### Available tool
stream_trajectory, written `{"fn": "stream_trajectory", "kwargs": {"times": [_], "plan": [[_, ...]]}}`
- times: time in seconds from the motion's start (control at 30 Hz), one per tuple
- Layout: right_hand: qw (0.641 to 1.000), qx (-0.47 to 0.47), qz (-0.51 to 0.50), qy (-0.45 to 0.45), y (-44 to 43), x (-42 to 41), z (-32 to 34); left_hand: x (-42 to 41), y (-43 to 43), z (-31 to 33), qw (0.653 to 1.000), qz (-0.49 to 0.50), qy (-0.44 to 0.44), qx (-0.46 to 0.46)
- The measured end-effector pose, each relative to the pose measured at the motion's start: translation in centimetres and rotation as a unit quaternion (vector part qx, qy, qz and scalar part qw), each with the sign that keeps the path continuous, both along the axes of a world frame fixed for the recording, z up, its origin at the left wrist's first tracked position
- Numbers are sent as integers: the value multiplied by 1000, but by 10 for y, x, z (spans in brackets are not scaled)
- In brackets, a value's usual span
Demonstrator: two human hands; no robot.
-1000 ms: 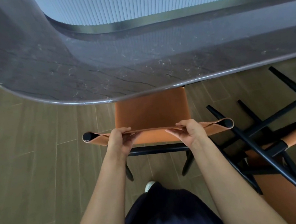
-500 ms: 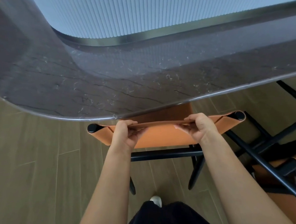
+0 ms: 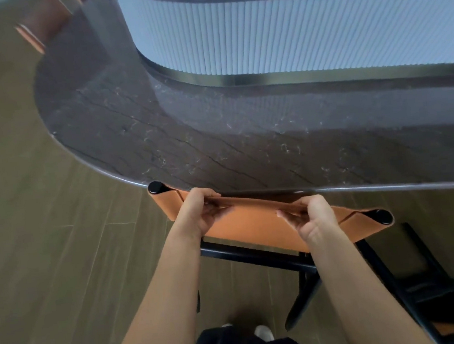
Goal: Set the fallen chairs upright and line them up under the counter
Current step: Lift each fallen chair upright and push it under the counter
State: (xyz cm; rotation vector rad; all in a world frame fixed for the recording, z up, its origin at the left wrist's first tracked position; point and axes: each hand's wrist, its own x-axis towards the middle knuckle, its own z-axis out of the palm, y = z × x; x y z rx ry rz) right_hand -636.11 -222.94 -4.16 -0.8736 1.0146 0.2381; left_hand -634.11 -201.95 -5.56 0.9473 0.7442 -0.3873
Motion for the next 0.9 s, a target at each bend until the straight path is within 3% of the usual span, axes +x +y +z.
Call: {"fn": "stream_trajectory", "kwargs": {"times": [0.4, 0.9], "plan": [[1000, -7, -7, 4, 0, 10, 4, 11, -3, -2, 999, -19, -2, 46], [1000, -30, -9, 0, 1, 3, 2, 2, -5, 2, 1000, -7, -6, 16]]}}
